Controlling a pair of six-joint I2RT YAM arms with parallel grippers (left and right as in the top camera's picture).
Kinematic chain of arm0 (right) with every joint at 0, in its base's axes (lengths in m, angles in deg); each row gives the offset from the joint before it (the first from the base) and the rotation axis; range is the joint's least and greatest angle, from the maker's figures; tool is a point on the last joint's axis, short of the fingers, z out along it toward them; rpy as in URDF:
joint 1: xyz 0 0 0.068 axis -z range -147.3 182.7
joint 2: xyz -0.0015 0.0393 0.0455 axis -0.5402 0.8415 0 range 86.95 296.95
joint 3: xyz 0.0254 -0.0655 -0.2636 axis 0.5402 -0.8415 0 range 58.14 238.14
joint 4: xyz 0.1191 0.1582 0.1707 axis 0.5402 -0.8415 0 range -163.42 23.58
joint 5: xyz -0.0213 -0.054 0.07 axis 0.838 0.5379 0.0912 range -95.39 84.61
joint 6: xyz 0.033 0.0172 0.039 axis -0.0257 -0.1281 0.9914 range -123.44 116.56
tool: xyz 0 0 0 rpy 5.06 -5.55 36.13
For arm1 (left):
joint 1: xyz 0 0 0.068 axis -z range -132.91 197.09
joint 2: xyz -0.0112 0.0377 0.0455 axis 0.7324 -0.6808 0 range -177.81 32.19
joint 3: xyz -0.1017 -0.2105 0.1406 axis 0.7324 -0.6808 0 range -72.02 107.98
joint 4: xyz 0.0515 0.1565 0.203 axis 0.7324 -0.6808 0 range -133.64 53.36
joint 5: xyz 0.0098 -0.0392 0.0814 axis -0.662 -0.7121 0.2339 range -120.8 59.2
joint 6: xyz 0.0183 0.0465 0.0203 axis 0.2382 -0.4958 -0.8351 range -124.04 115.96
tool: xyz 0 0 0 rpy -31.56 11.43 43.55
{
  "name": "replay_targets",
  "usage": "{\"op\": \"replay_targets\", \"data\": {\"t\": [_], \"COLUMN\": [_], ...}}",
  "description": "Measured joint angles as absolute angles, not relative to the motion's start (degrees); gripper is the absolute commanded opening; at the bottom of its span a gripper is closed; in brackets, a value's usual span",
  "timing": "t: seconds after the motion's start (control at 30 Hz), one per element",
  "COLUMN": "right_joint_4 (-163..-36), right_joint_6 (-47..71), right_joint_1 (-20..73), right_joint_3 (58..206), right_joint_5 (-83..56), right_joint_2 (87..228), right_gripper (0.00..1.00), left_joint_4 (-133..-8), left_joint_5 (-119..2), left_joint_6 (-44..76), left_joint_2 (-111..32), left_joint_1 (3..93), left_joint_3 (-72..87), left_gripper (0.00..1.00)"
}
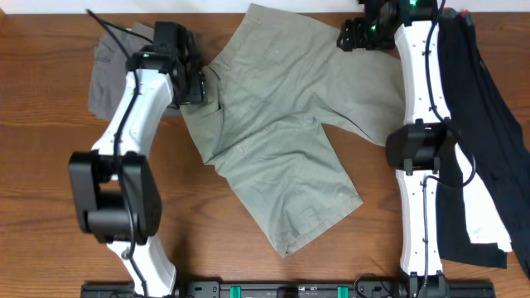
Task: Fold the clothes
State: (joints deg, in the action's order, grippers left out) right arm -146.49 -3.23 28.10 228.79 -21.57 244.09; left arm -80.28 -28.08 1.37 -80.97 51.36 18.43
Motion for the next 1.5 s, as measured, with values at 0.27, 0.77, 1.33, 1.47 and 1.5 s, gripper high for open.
{"op": "replay_targets", "data": {"t": [0.27, 0.77, 1.33, 1.47, 1.5], "right_joint_4": [-151.00, -154.52, -163.46, -163.50, -163.52], "right_joint_6": [-3.99, -4.15, -5.50, -5.41, -5.41], "right_joint_1": [25.98, 25.95, 20.66, 18.06, 17.67], "right_joint_3": [229.90, 229.95, 228.70, 223.83, 222.86], "right_joint_5": [-22.27, -22.36, -22.60, -22.53, -22.40], "right_joint_2": [244.09, 244.09, 244.09, 244.09, 244.09], "right_gripper": [0.78, 0.77, 0.60, 0.52, 0.52], "left_joint_4": [-80.43, -100.95, -120.27, -120.32, -119.79], "left_joint_5": [-28.89, -24.12, -19.34, -17.85, -17.67], "left_joint_6": [-2.24, 15.11, 20.60, 20.88, 21.06], "left_joint_2": [-88.97, -82.81, -81.37, -81.04, -80.76], "left_joint_1": [51.36, 51.23, 49.51, 49.22, 49.16], "left_joint_3": [18.32, 18.32, 15.37, 15.37, 15.37], "left_gripper": [0.19, 0.06, 0.72, 0.72, 0.72]}}
